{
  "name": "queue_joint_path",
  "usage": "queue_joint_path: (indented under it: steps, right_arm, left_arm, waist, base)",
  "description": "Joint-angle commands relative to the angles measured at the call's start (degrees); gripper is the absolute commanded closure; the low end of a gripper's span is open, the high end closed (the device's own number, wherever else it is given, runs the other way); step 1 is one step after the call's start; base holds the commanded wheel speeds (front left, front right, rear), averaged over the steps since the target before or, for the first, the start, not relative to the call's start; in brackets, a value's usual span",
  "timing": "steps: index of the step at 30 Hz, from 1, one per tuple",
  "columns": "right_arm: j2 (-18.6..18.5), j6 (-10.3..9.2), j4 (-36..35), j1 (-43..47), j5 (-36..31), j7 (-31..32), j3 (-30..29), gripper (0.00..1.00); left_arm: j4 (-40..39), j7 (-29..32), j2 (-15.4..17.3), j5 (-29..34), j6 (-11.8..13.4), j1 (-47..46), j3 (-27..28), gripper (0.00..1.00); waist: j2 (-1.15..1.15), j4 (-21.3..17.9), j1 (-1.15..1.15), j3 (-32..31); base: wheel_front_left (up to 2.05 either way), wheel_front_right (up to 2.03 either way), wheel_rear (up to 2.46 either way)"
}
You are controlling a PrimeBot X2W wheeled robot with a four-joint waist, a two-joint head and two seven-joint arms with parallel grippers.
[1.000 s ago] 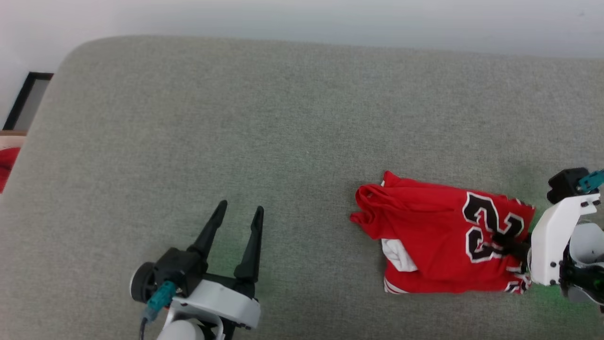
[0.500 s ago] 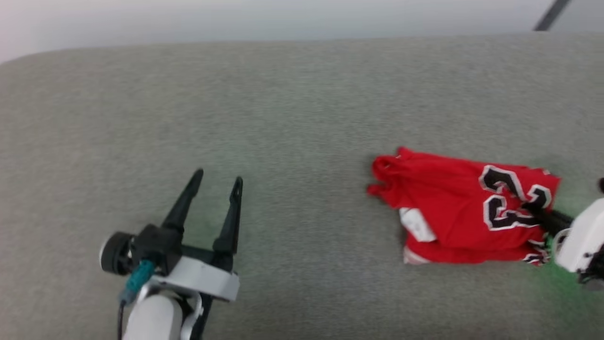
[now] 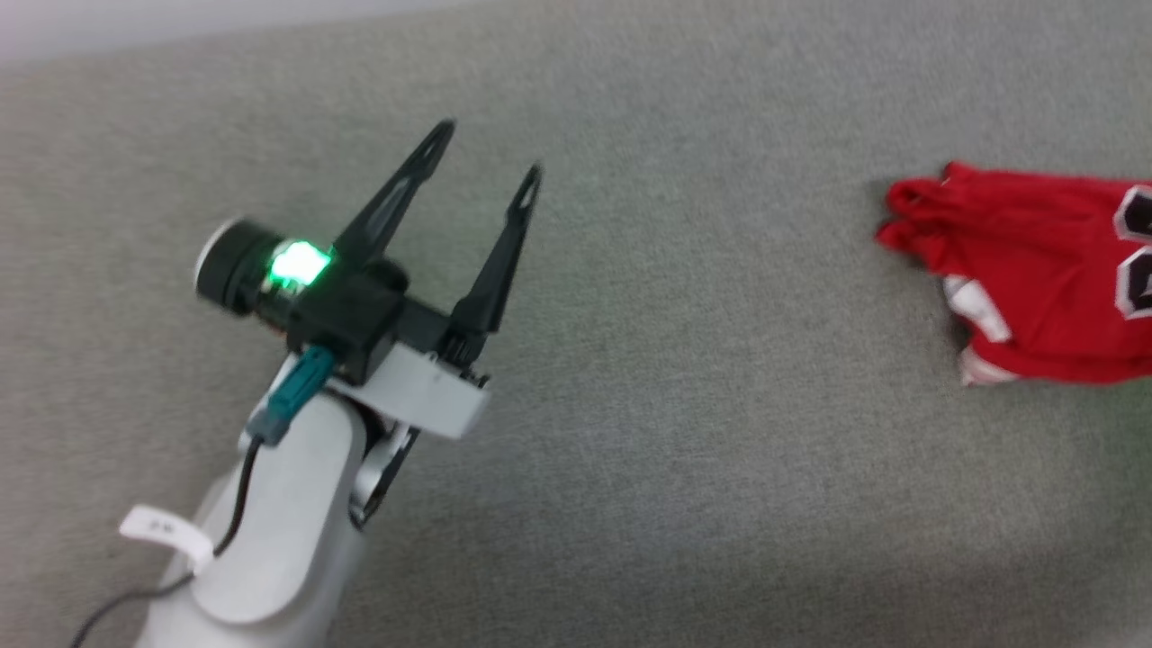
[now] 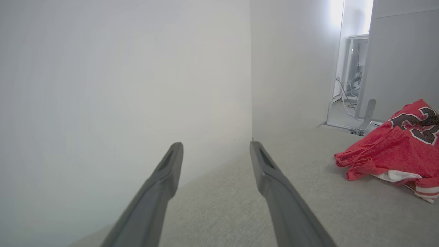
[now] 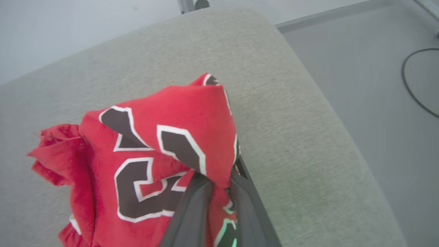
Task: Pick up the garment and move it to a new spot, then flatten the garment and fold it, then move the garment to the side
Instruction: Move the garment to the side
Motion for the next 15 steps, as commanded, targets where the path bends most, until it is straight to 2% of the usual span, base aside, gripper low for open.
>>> queue_joint_path:
  steps: [1,8,15]
  right_arm:
    - [-1.09,-0.06,1.73,-2.86,-1.65,-1.26,0.17,1.00]
    - [-3.15,-0.06,11.57,-12.95,-7.04,-4.80,2.73,1.00]
    - [-1.52,-0.06,23.21,-22.32,-10.13,-10.88,2.58,1.00]
  left_arm:
    - [0.30,0.05,0.98,-0.84,-0.04,-2.78,-1.65,0.00]
    - [0.45,0.58,4.06,-1.36,0.00,-11.10,-5.60,0.00]
    - [-1.21,1.31,4.97,-0.36,-0.01,-15.94,-6.74,0.00]
  waist:
    - [0.00,-3.47,0.00,5.14]
    - [0.00,-3.41,0.00,9.33]
    - [0.00,-3.31,0.00,13.05]
  base:
    - [0.00,0.00,0.00]
    - [0.00,0.00,0.00]
    - [0.00,0.00,0.00]
